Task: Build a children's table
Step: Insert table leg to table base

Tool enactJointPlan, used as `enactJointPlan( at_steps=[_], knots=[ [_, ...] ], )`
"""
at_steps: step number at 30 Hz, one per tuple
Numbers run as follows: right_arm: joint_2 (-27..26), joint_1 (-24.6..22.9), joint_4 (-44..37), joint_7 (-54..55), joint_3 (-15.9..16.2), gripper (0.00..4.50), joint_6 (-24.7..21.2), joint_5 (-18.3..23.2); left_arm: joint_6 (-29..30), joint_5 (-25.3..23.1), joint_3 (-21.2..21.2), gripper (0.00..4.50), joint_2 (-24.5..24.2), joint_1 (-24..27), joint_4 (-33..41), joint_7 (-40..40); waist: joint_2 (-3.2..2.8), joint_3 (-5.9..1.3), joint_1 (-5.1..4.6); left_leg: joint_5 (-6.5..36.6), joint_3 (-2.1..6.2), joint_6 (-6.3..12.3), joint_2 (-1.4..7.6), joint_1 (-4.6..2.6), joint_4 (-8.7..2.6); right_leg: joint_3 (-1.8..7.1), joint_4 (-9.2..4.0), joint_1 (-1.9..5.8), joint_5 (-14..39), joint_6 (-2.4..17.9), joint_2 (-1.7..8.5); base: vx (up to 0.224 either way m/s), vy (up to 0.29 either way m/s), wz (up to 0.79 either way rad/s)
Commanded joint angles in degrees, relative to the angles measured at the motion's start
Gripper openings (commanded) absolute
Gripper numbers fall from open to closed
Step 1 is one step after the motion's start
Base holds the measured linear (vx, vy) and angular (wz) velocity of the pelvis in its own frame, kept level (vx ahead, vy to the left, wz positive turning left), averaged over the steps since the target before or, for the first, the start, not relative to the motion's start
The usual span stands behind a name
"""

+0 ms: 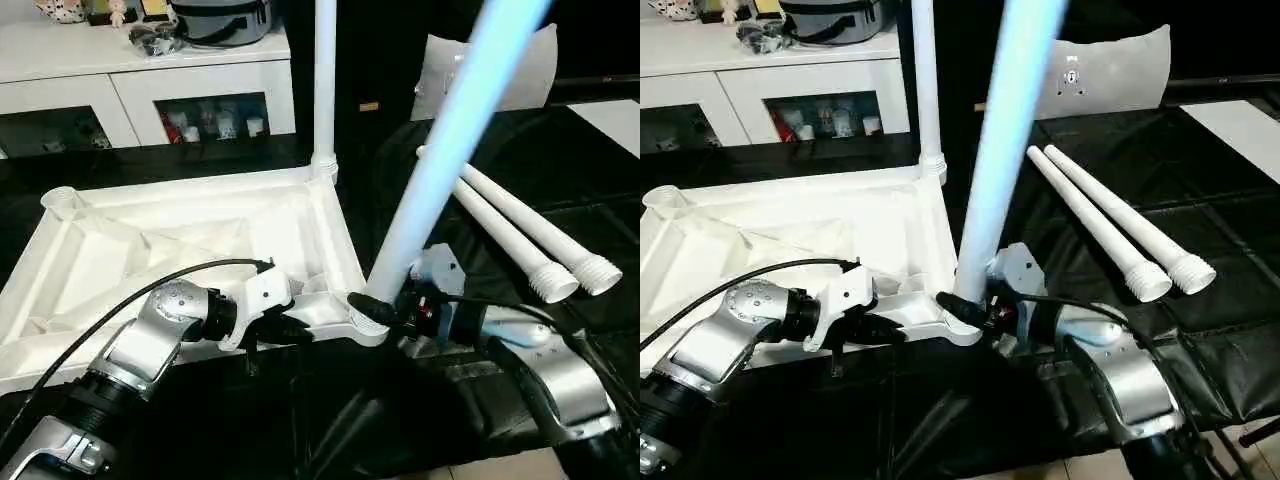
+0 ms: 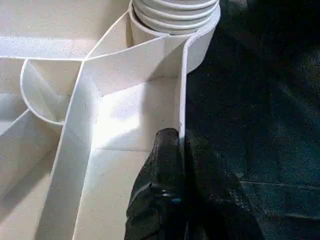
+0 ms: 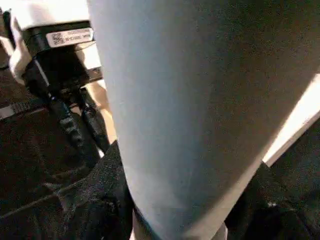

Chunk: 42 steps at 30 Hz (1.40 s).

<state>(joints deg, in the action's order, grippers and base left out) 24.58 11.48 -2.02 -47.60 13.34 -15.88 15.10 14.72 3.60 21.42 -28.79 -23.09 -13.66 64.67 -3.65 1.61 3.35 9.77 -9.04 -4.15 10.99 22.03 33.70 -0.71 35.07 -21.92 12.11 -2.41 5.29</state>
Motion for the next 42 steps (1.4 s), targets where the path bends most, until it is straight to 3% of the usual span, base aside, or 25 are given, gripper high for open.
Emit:
enactJointPlan(
  at_steps=[1,3,8,14,19,23,25,27,29,31,32,34,35,36,37,38,39,40,42],
  knots=[
    [0.8,-3.5,3.5,-4.9,6.1,1.91,-4.8,-0.6,-0.9,-1.8,-2.2,0.0,-1.0,-3.3,-1.9,-2.8,0.32,-1.81,-0.06,19.9,-0.13,-0.39,0.89,-0.82,-4.95,0.82,-4.6,1.14,11.9,11.9,1.25,0.0,0.0,0.0],
    [0.8,-4.0,3.5,-6.1,6.7,1.91,-5.4,0.1,-1.9,-2.3,-2.2,0.0,-0.9,-4.7,-3.3,-2.8,0.33,-1.75,0.04,20.7,-0.13,-0.5,0.89,-1.03,-5.02,0.91,-4.8,1.01,13.5,11.4,1.29,0.0,0.0,0.0],
    [1.3,-4.9,2.2,-9.5,8.8,1.91,-8.6,2.1,-3.8,-2.9,-2.4,0.0,-1.1,-9.3,-7.8,-2.1,0.24,-0.81,0.23,24.1,0.01,-1.44,0.99,-1.26,-5.54,1.09,-5.38,0.45,17.7,10.2,1.35,0.0,0.0,0.0],
    [0.3,-4.5,2.5,-10.8,11.6,1.91,-10.7,2.2,-5.5,-3.3,-2.6,0.0,-2.6,-12.2,-11.5,-1.2,0.41,-0.26,0.27,22.6,0.21,-1.61,0.93,-0.81,-5.96,1.01,-5.24,0.62,15.3,10.3,1.39,0.0,0.0,0.0],
    [-1.2,-3.3,3.8,-10.2,12.6,1.91,-11.1,1.7,-7.2,-3.7,-2.0,0.0,-3.9,-13.1,-13.4,-0.7,0.35,0.37,0.14,24.2,0.28,-2.14,1.05,-0.98,-6.36,1.06,-5.44,0.42,17.0,10.7,1.52,0.0,0.0,0.0],
    [-2.9,-2.2,5.0,-7.6,11.9,1.91,-11.1,0.6,-5.6,-2.6,-2.6,0.0,-5.1,-11.1,-10.5,1.1,1.02,0.76,0.03,24.5,0.18,-2.36,1.17,-1.05,-6.89,1.19,-5.89,0.47,19.4,10.2,1.7,0.0,0.0,0.0],
    [-3.4,-1.9,5.5,-6.6,11.3,1.91,-10.6,0.1,-5.3,-2.5,-2.8,0.0,-5.4,-10.4,-9.6,1.4,0.85,0.88,0.02,24.7,0.23,-2.5,1.2,-1.1,-6.96,1.26,-5.97,0.37,20.7,10.1,1.82,0.0,0.0,0.0],
    [-5.7,-0.9,7.2,-2.4,8.6,1.91,-9.9,-0.8,-2.2,-1.6,-4.0,0.0,-6.2,-7.0,-4.4,0.1,1.07,0.9,-0.31,24.8,0.32,-2.83,1.26,-1.01,-7.24,1.23,-6.09,0.44,21.7,9.9,1.84,0.0,0.0,0.0],
    [-7.3,-0.1,7.6,0.4,6.5,1.91,-10.2,-0.7,1.9,-0.6,-5.6,0.0,-6.6,-2.8,2.1,-2.5,0.75,0.91,-0.88,24.0,0.59,-3.32,1.33,-0.42,-7.58,0.97,-5.64,0.69,20.6,10.1,1.87,0.0,0.0,0.0],
    [-8.0,0.2,7.6,1.5,5.5,1.91,-10.4,-0.5,4.5,-0.1,-6.5,0.0,-6.6,-0.3,6.1,-4.3,0.87,0.88,-1.34,24.0,0.65,-3.01,1.27,-0.34,-7.57,0.86,-5.73,0.68,20.8,9.6,1.65,0.0,0.0,0.0],
    [-8.6,0.6,7.5,2.5,4.9,1.91,-10.6,-0.6,8.1,0.3,-7.5,0.0,-6.1,2.7,11.1,-6.4,0.83,0.6,-1.52,23.2,0.37,-2.85,1.32,-0.77,-7.25,1.13,-5.77,0.42,18.2,10.2,1.44,0.0,0.0,0.0],
    [-9.5,1.3,7.4,3.5,4.5,1.91,-11.0,-0.8,14.2,-0.1,-8.5,0.0,-4.4,8.1,19.8,-10.2,0.95,0.39,-2.0,19.4,0.42,-2.79,1.4,-0.05,-7.22,0.97,-4.98,1.13,11.2,11.5,1.29,0.0,0.0,0.0],
    [-9.5,1.3,7.4,3.5,4.5,1.91,-11.0,-0.8,14.2,-0.1,-8.5,0.0,-4.4,8.1,19.8,-10.2,0.79,0.45,-2.19,17.8,0.22,-1.95,1.28,-0.05,-7.15,0.73,-5.12,0.95,8.7,11.8,1.04,0.0,0.0,0.0],
    [-10.5,2.1,7.9,4.1,4.2,1.91,-11.2,-1.1,18.3,-1.1,-8.3,0.0,-2.4,11.3,25.6,-12.8,1.31,0.13,-2.61,16.9,-0.09,-1.37,1.33,-0.35,-6.84,0.84,-4.97,0.97,7.1,12.7,0.92,0.0,0.0,0.0],
    [-11.0,2.5,8.3,4.5,4.1,1.91,-11.1,-1.3,20.0,-1.9,-7.9,0.0,-1.0,12.3,27.9,-14.1,1.14,0.21,-2.64,16.0,0.02,-1.1,1.28,-0.1,-6.84,0.75,-4.94,1.14,6.2,13.0,1.0,0.0,0.0,0.0],
    [-12.0,3.1,9.1,5.4,4.0,1.91,-10.7,-1.8,23.1,-3.0,-7.3,0.0,1.1,13.5,31.6,-16.3,1.24,0.34,-2.57,16.0,-0.43,-0.27,1.28,-0.44,-6.66,0.87,-5.39,0.82,7.2,13.4,0.94,0.0,0.0,0.0],
    [-12.2,3.2,9.3,5.7,3.9,1.91,-10.5,-1.9,23.9,-3.3,-7.2,0.0,1.6,13.6,32.3,-16.8,1.88,0.1,-2.73,15.7,-0.48,-0.05,1.37,-0.36,-6.6,0.86,-5.38,1.07,7.5,13.5,1.0,0.0,0.0,0.0],
    [-12.2,3.2,9.3,5.7,3.9,1.91,-10.5,-1.9,23.9,-3.3,-7.2,0.0,1.6,13.6,32.3,-16.8,1.51,0.34,-2.33,16.3,-0.57,0.15,1.33,-0.53,-6.64,0.91,-5.69,0.76,10.4,13.1,1.08,0.0,0.0,0.0],
    [-12.8,3.2,10.0,7.1,3.1,1.91,-10.7,-2.0,25.4,-4.3,-6.1,0.0,3.0,13.4,34.1,-19.3,1.57,0.32,-2.18,17.1,-0.61,-0.24,1.44,-0.57,-6.68,1.04,-5.81,0.61,12.8,12.3,1.09,0.0,0.0,0.0]
  ],
)
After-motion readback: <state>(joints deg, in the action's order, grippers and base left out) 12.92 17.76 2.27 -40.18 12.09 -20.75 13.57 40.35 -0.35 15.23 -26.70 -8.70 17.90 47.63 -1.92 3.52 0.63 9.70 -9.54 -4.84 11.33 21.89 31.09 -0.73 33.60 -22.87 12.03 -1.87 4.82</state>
